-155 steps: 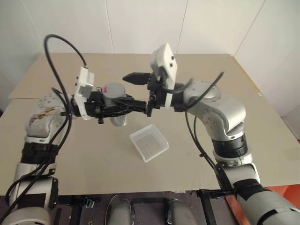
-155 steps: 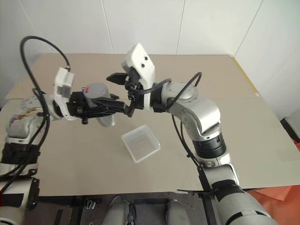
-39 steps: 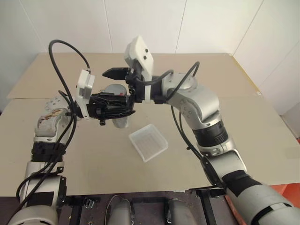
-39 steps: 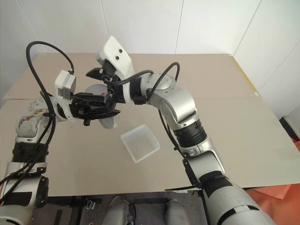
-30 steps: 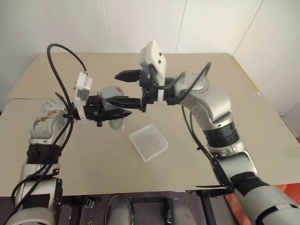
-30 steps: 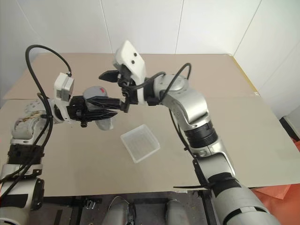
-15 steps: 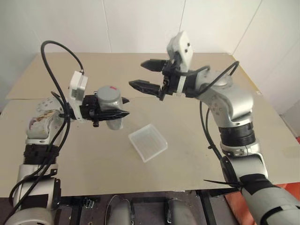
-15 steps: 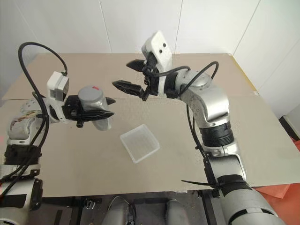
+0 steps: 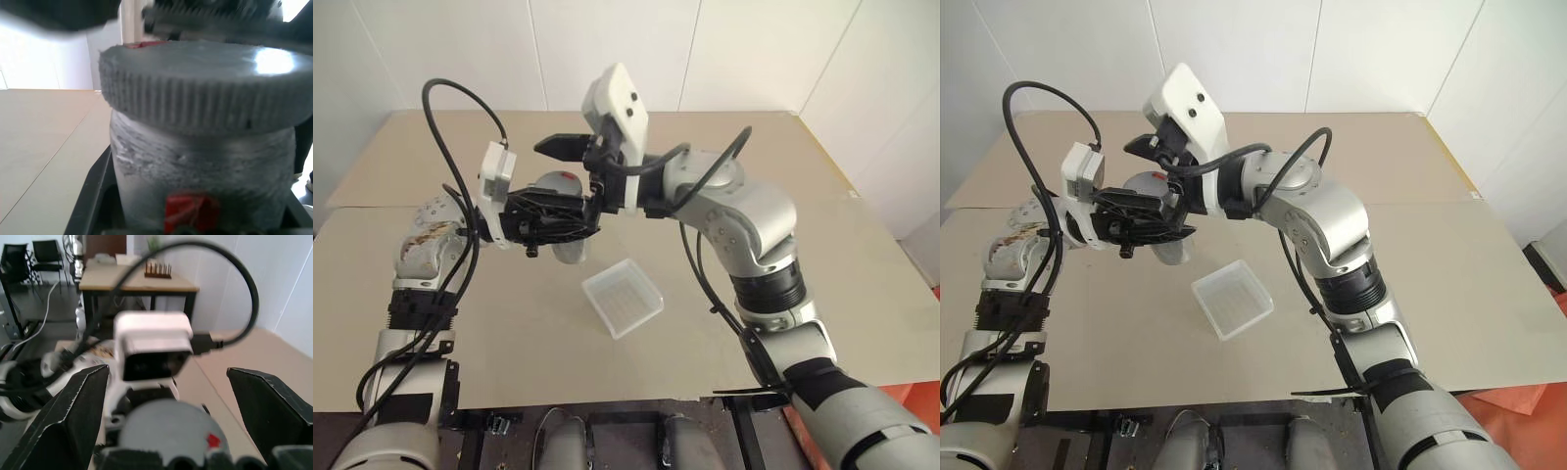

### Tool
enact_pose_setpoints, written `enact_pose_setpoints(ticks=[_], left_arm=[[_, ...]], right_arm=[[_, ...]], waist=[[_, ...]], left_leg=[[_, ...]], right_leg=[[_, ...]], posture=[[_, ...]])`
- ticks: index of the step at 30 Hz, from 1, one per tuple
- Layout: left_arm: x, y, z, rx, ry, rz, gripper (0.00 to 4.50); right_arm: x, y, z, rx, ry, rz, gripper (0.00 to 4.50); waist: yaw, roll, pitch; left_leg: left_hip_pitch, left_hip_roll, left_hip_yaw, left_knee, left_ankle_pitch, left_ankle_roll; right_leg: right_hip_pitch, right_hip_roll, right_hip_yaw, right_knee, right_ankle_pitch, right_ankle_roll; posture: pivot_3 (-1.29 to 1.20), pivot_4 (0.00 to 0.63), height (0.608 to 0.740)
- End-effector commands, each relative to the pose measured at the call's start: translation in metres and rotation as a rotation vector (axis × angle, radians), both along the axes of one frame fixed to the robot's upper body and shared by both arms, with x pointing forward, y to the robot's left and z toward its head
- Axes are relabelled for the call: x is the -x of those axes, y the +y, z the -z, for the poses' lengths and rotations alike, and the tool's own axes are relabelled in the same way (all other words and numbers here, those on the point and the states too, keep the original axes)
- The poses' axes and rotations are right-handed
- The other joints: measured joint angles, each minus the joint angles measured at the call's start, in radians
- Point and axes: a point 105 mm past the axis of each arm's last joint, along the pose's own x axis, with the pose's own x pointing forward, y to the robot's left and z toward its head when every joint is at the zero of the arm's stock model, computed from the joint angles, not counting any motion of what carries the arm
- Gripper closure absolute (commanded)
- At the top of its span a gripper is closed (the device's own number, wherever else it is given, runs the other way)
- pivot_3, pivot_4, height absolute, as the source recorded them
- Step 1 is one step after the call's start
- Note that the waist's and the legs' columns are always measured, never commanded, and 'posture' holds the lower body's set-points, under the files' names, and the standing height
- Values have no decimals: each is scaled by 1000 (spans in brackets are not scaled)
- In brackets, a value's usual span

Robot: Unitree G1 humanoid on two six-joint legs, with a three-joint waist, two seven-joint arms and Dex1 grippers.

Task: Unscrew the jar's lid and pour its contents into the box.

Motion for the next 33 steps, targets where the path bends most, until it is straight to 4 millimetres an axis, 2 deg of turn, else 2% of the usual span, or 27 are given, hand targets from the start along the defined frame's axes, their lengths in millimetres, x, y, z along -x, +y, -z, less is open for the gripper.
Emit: enact_pose_setpoints(ticks=[1,5,14,26,30,33], left_arm=[[4,3,-11,8,-61,0,2545],[5,6,-12,7,-63,-10,2545],[8,15,-10,-7,-55,-29,2545],[11,20,-10,-17,-50,-32,2545],[11,21,-10,-18,-50,-32,2545],[11,21,-10,-18,-50,-34,2545]], right_arm=[[0,1,-14,-30,-64,5,28],[-8,-7,-9,-16,-60,30,28],[-26,-42,-4,-3,-65,127,28],[-39,-71,-1,1,-55,222,28],[-40,-75,-3,-5,-60,232,28],[-31,-78,-4,-8,-67,200,28]], waist=[[0,0,0],[-1,0,0],[-1,0,0],[4,0,0],[-4,0,0],[-5,0,0]], left_leg=[[0,0,0,0,0,0],[0,0,0,0,0,0],[0,0,0,0,0,0],[0,0,0,0,0,0],[0,0,0,0,0,0],[0,0,0,0,0,0]], right_leg=[[0,0,0,0,0,0],[0,0,0,0,0,0],[0,0,0,0,0,0],[0,-1,-1,-1,0,0],[0,0,0,-1,0,0],[-1,0,0,-1,0,0]], posture=[[0,150,740],[0,150,740],[0,150,740],[0,150,740],[0,150,740],[0,150,740]])
